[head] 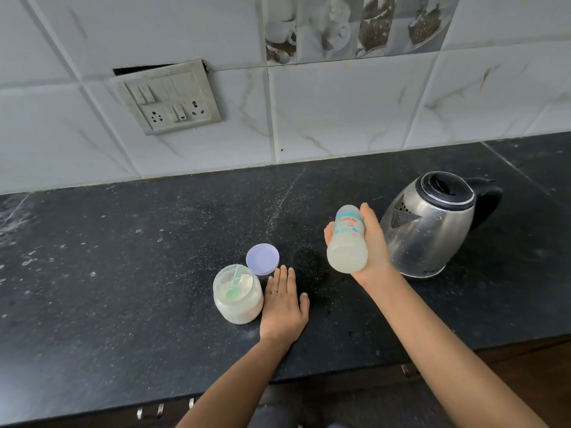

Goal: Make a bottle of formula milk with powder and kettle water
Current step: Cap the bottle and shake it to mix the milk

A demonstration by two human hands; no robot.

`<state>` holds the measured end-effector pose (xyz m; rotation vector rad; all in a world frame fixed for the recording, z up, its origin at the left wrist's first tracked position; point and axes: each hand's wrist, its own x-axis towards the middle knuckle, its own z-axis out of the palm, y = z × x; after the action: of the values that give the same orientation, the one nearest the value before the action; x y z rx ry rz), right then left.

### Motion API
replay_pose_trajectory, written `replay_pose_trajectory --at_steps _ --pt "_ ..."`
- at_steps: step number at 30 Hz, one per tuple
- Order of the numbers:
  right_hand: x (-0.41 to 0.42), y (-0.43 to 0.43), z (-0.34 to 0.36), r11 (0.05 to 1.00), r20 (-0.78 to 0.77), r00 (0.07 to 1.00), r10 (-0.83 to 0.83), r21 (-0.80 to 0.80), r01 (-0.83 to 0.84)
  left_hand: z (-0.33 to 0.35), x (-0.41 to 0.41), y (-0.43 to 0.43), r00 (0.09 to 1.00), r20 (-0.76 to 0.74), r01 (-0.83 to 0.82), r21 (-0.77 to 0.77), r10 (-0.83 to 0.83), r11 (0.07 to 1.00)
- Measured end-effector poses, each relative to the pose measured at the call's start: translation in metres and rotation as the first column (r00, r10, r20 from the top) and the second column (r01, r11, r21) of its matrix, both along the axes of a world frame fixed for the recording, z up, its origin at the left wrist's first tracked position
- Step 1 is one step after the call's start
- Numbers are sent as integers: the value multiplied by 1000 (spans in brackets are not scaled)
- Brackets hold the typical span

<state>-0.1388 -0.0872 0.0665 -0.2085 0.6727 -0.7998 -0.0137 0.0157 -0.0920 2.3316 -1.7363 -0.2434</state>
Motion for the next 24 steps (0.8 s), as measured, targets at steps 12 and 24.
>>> replay_pose_trajectory --at_steps 12,24 --pt "18 7 -2 957 20 991 130 -264 -120 -2 3 0 999 -41 4 -50 -6 999" --pt "12 9 -9 988 200 976 -89 -108 113 -4 4 1 998 -61 8 -47 -11 999"
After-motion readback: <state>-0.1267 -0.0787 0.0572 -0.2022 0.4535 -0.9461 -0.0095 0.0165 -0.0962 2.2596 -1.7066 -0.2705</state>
